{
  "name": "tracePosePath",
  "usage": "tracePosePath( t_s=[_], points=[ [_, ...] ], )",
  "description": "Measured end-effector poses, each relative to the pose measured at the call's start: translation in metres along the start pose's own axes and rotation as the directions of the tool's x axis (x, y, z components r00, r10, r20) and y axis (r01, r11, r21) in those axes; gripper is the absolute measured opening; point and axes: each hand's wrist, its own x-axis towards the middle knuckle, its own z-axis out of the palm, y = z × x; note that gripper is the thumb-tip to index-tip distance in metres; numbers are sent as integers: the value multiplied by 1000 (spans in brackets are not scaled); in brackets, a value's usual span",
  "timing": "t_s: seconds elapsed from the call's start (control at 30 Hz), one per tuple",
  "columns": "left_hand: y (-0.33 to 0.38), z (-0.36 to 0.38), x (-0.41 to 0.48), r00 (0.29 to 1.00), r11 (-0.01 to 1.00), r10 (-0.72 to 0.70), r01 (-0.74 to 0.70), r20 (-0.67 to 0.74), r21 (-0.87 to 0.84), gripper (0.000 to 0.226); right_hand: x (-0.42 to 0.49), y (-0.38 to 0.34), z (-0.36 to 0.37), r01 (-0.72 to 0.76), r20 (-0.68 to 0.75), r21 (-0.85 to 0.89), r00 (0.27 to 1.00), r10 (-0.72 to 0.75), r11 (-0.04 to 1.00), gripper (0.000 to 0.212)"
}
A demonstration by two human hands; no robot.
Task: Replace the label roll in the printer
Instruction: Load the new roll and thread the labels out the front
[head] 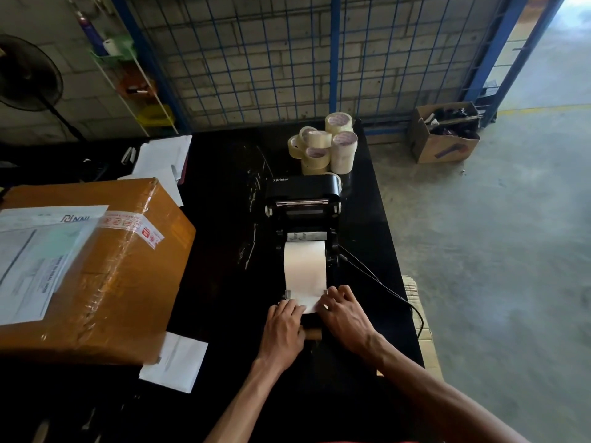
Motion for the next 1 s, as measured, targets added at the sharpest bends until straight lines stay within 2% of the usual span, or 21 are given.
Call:
tracePosePath(
  t_s=[0.07, 0.13, 0.2, 0.23, 0.3, 0.33, 0.37, 0.43, 0.5, 0.57, 0.6, 0.67, 0.73, 0.77, 0.9, 1.0],
  points=[
    [3, -3, -2, 998, 998, -64, 64, -16, -27, 37, -5, -3, 2, -15, -41, 6, 999, 16, 1000, 18],
    [8, -7, -8, 974, 970, -214, 202, -79, -138, 29, -11, -7, 5, -44, -85, 54, 995, 49, 998, 22],
    [13, -7, -15, 890, 872, -431, 369, -148, -321, 21, -19, -12, 9, -85, -118, 113, 988, 98, 990, 25],
    [13, -7, -18, 831, 793, -541, 453, -130, -408, 19, -24, -16, 11, -104, -136, 136, 983, 122, 985, 25],
    [10, -7, -19, 715, 599, -698, 616, 45, -511, 24, -33, -23, 13, -134, -163, 167, 973, 162, 977, 23],
    [7, -6, -18, 678, 513, -720, 666, 152, -541, 29, -36, -27, 13, -141, -173, 175, 970, 171, 974, 22],
    [5, -5, -17, 660, 436, -713, 680, 234, -590, 32, -39, -29, 13, -151, -180, 184, 966, 184, 971, 21],
    [2, 0, -17, 661, 331, -687, 655, 302, -679, 29, -43, -34, 9, -224, -158, 259, 950, 270, 939, 17],
    [-1, 4, -20, 669, 328, -682, 641, 296, -694, 26, -46, -36, 2, -418, -32, 377, 886, 462, 827, 23],
    [-5, 7, -22, 690, 366, -665, 634, 285, -681, 29, -47, -36, -5, -646, 177, 408, 749, 638, 645, 36],
    [-6, 9, -23, 705, 396, -650, 632, 282, -666, 30, -46, -36, -8, -719, 272, 411, 684, 677, 561, 43],
    [-6, 11, -26, 728, 450, -626, 630, 280, -633, 33, -43, -33, -10, -784, 478, 504, 603, 639, 363, 50],
    [-7, 14, -29, 748, 494, -606, 622, 273, -607, 34, -41, -34, -8, -770, 613, 626, 586, 531, 127, 34],
    [-8, 15, -30, 761, 521, -593, 612, 264, -595, 35, -41, -34, -6, -753, 626, 652, 598, 502, 84, 28],
    [-14, 20, -36, 806, 612, -543, 573, 237, -545, 41, -47, -37, 5, -744, 614, 658, 620, 488, 117, 30],
    [-18, 15, -45, 806, 643, -551, 574, 213, -507, 33, -54, -34, 7, -769, 561, 601, 599, 571, 216, 30]
  ],
)
